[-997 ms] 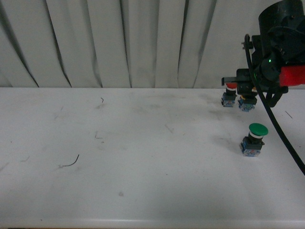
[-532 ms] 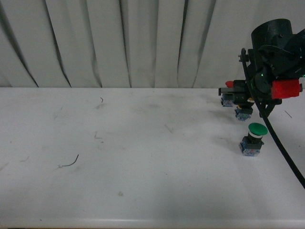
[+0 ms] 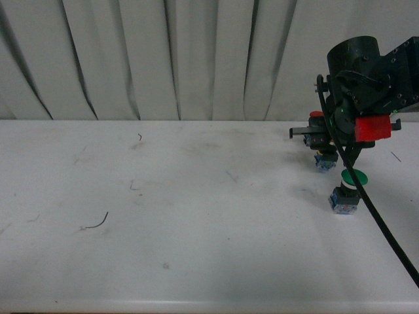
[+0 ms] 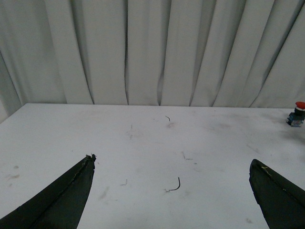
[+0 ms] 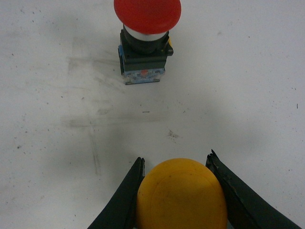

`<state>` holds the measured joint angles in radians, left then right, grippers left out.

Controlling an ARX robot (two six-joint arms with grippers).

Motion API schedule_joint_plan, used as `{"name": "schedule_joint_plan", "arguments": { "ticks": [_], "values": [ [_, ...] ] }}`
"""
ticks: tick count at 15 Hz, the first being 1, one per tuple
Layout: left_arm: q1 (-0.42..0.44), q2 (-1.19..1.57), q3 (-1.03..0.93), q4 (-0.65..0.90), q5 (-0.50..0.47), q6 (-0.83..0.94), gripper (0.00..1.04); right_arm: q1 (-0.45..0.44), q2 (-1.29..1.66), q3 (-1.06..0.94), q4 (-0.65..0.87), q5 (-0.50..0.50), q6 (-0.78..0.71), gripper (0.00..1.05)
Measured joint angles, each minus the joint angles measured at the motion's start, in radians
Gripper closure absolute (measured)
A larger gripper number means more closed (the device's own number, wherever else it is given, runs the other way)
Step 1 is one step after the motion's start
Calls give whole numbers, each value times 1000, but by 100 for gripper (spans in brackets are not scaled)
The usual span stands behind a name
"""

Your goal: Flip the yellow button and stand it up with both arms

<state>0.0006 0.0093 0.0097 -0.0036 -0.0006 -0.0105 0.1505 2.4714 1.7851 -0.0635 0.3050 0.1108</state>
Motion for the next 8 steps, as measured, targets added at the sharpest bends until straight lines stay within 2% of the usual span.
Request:
{"name": "schedule_joint_plan", "arguments": {
  "ticks": [8],
  "values": [
    [0, 0, 0, 0, 0, 0, 7, 14, 10, -9, 6, 33, -55, 69]
  ]
}}
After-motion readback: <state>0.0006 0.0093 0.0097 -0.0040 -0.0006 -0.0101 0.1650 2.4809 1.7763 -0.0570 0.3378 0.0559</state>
